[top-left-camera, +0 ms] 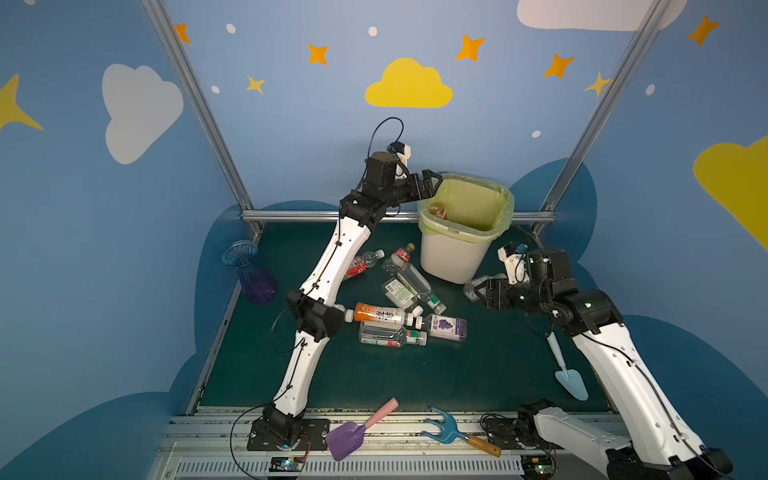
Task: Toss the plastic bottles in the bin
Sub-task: 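Withdraw left arm to the pile while right gripper reaches to clear bottle beside bin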
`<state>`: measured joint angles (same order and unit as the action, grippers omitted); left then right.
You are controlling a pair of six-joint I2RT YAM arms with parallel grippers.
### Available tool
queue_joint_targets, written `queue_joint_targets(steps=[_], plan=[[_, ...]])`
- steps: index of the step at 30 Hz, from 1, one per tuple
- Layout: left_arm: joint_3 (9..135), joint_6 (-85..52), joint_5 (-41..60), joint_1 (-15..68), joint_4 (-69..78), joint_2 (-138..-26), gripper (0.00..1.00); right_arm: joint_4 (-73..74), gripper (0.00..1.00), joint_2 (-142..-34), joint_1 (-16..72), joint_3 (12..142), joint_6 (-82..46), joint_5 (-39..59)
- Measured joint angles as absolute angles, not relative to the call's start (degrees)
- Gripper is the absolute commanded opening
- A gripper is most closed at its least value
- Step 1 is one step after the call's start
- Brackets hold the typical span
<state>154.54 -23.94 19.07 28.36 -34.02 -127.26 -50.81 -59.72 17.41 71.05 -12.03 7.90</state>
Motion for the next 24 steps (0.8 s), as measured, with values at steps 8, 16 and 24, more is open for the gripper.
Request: queue_joint_targets(steps=[8, 16, 24], plan=[[137.23, -13.47, 11.14, 29.3, -41.06, -99.81, 1.0, -48.75, 0.79, -61.14, 6.72, 70.24, -18.72, 10.41], [97.54, -14.09, 8.51, 29.17, -44.34, -90.61, 1.0, -43.81, 0.78, -62.37, -2.98, 64.27, -27.09, 18.63], [63.79, -24.64, 8.16, 29.1, -38.68, -77.41, 1.0, -39.75, 0.76, -64.07, -12.29, 56.86, -32.34, 24.82]])
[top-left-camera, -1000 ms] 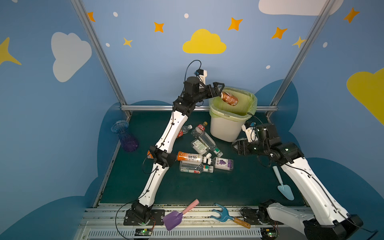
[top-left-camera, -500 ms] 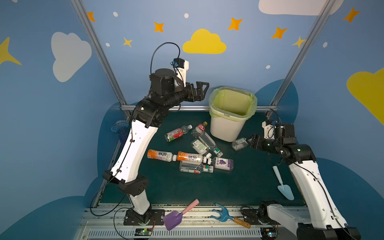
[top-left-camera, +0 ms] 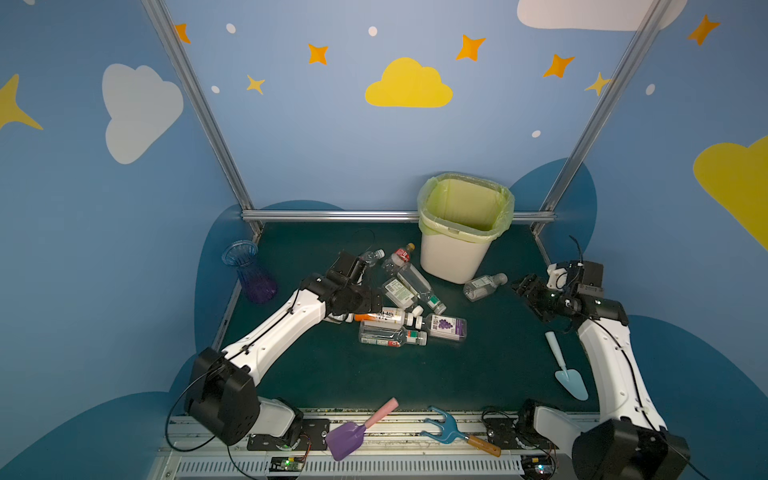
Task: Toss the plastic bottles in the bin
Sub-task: 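Withdraw left arm to the pile while right gripper reaches to clear bottle beside bin, then close right gripper around the clear green-cap bottle beside the bin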
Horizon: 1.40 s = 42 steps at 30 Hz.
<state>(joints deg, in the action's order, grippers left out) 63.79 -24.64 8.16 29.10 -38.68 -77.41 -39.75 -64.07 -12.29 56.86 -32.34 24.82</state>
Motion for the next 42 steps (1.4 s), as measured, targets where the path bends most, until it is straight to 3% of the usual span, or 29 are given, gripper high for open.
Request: queue_joint_targets(steps=[14, 42], plan=[[62.83, -26.44, 3.73, 29.1, -35.77, -70.74, 1.0, -33.93, 0.74, -84.44, -16.1, 61.12, -32.64, 30.17], [61.23, -26.37, 2.87, 28.27, -36.67, -67.35, 1.0, -26.63, 0.74, -105.38, -12.47, 72.03, -39.05, 24.05]])
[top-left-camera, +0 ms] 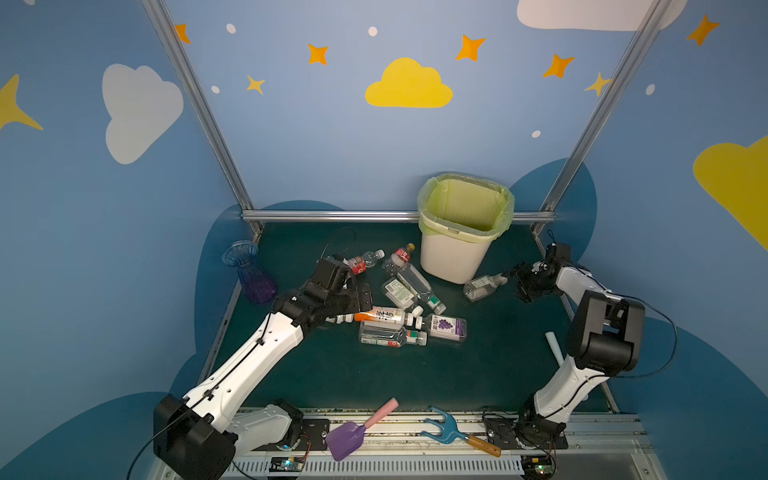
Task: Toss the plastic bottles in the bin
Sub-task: 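Close right gripper around the clear green-cap bottle beside the bin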
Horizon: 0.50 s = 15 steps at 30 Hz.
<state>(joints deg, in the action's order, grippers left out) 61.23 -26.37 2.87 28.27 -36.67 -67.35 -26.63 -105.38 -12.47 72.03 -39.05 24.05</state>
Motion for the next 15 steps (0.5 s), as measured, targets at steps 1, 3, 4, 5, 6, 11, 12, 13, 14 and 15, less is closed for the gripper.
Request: queue_joint_targets(steps=[1, 3, 4, 5, 6, 11, 12, 13, 14, 15], plan=[[61.23, -26.37, 2.81, 28.21, -36.82, -67.18, 1.0, -26.61, 0.74, -106.08, -12.21, 72.38, -39.18, 24.03], [61.21, -26.37, 2.48, 28.01, -37.15, -66.63, 1.0, -26.52, 0.74, -107.7, -11.7, 73.36, -39.48, 23.94], [61.21, -26.37, 2.37, 27.88, -37.26, -66.39, 1.0, -26.55, 0.74, -108.25, -11.53, 73.73, -39.66, 23.83], [61.14, -26.37, 2.22, 27.79, -37.32, -66.13, 1.0, -26.52, 0.74, -108.88, -11.35, 74.17, -39.77, 23.73], [61.12, -26.39, 2.13, 27.66, -37.5, -65.84, 1.0, -26.52, 0.74, -109.38, -11.27, 74.54, -39.86, 23.55], [61.1, -26.41, 1.93, 27.05, -37.76, -65.17, 1.0, -26.5, 0.74, -111.24, -10.85, 76.18, -40.1, 23.14], [61.1, -26.41, 1.93, 26.92, -37.87, -65.14, 1.0, -26.5, 0.74, -111.7, -10.74, 76.66, -40.1, 23.11], [61.1, -26.41, 1.93, 26.74, -37.98, -65.12, 1.0, -26.48, 0.74, -112.14, -10.68, 77.08, -40.12, 23.11], [61.1, -26.41, 1.93, 26.63, -38.02, -65.12, 1.0, -26.48, 0.74, -112.55, -10.63, 77.52, -40.14, 23.11], [61.1, -26.41, 1.93, 26.52, -38.04, -65.12, 1.0, -26.5, 0.74, -112.97, -10.61, 77.93, -40.14, 23.09]])
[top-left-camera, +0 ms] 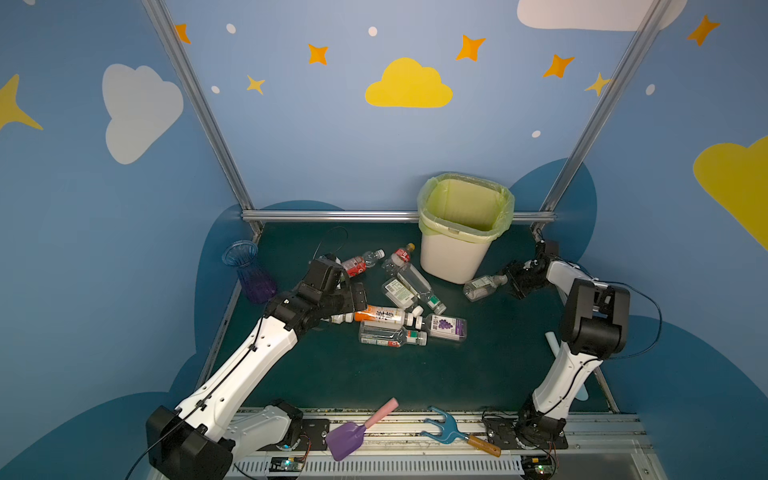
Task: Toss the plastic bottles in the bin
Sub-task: 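Close right gripper around the clear green-cap bottle beside the bin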
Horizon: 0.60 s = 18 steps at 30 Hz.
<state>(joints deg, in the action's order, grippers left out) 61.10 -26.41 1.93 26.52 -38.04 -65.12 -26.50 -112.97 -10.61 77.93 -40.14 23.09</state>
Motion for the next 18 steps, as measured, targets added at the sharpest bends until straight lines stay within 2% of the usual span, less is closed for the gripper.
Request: queue_joint_targets(steps=[11, 16, 18], plan=[[61.1, -26.44, 1.96, 25.82, -38.41, -65.28, 1.0, -27.03, 0.73, -116.73, -8.82, 81.28, -40.12, 22.79], [61.1, -26.63, 1.96, 25.74, -38.41, -65.3, 1.0, -27.4, 0.62, -117.21, -8.12, 81.65, -39.86, 21.96], [61.1, -26.74, 1.96, 25.74, -38.41, -65.32, 1.0, -27.53, 0.49, -117.3, -8.01, 81.67, -39.66, 21.89]])
